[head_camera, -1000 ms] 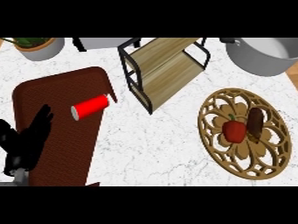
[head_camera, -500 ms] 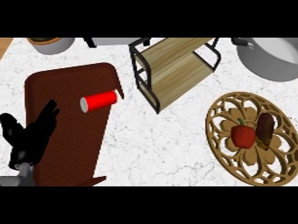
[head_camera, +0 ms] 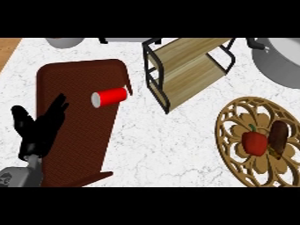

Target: Pick the sweet potato from the placemat and place it in the tiered shelf

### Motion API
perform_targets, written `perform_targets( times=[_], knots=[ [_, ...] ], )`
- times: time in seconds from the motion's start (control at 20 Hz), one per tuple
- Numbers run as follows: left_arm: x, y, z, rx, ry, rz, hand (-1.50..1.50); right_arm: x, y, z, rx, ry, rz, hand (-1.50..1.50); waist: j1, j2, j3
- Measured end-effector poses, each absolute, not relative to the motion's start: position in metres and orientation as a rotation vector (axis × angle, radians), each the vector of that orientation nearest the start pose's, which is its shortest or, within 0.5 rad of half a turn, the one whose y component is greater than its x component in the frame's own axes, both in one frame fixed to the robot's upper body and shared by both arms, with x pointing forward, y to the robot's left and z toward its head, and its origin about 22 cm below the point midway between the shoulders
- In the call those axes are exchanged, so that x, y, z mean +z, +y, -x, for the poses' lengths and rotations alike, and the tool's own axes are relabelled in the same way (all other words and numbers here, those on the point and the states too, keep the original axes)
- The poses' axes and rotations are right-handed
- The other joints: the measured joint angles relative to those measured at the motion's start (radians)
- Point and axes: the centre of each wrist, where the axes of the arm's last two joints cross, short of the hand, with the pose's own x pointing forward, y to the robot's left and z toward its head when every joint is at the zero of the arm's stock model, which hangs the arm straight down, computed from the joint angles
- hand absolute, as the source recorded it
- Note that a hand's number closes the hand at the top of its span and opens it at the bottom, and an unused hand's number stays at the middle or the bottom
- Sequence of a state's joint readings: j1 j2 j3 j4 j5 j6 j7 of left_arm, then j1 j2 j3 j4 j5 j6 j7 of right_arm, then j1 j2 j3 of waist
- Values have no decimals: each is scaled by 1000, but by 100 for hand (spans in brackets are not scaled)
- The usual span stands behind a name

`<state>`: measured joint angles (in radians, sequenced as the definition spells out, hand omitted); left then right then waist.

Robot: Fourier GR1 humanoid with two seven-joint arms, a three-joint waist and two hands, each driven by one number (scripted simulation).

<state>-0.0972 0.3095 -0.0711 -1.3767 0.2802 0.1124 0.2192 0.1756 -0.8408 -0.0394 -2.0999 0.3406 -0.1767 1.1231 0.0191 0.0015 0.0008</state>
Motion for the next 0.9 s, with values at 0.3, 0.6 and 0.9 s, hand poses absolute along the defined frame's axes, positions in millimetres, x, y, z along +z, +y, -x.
perform_targets(
  times=[0.3,0.6,0.9],
  knots=[
    [1,284,-272,3,-1229,-62,0,157,-327,-217,237,-770,1223,-150,24,5,0],
    [-1,284,-276,0,-1238,-69,0,134,-320,-242,255,-670,1213,-150,26,4,2],
    [0,285,-278,3,-1232,-70,0,112,-310,-268,301,-583,1187,-150,22,1,3]
  ],
)
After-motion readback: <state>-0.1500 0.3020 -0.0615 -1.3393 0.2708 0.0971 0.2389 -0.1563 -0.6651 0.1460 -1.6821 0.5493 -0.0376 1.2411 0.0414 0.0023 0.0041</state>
